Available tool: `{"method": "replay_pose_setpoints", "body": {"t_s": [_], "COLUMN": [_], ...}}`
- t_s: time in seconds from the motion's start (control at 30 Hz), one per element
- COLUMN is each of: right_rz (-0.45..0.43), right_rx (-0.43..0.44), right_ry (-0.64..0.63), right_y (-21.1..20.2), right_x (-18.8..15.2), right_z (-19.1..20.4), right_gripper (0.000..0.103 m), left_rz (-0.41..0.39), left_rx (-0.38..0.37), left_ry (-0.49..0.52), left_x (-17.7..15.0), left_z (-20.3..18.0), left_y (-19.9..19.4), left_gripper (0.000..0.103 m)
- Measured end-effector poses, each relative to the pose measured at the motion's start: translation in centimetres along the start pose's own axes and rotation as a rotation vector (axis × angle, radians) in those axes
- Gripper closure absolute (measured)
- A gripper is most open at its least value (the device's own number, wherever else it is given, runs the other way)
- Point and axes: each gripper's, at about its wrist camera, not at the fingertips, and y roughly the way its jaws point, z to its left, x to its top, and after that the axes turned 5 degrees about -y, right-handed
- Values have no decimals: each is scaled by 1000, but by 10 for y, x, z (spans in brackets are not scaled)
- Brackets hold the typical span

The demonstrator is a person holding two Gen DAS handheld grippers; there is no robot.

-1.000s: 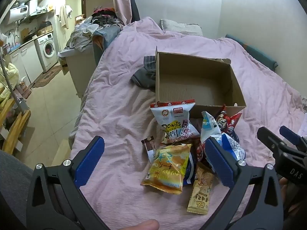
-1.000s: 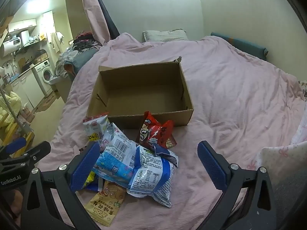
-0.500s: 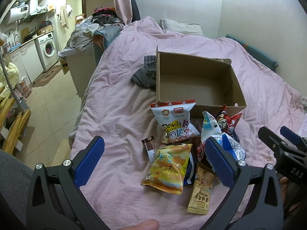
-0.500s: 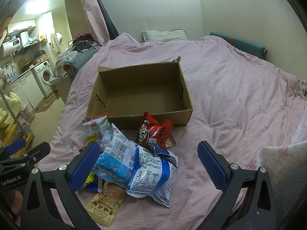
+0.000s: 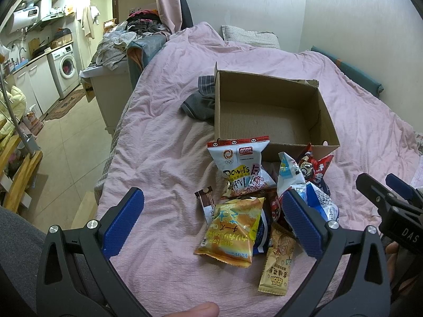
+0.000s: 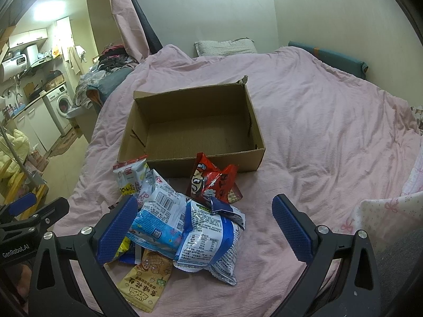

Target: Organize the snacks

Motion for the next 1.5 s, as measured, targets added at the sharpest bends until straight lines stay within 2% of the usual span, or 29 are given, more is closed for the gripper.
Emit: {"method": "replay_pose_setpoints", "body": {"t_s": [1.23,1.5], "right_rz": [7,18], "right_rx": [-3,6], "right_ry": [-1,11], "right_y": [3,4], "right_x": [-1,-1], "right_z": [0,-2], "right_gripper": [0,0], "left_rz": [8,17], "left_rx": [1,3], "left_ry": [0,-7], "left_x": [-1,-14], "left_z": [1,3], "left_y": [-1,7], "left_gripper": [0,0]}}
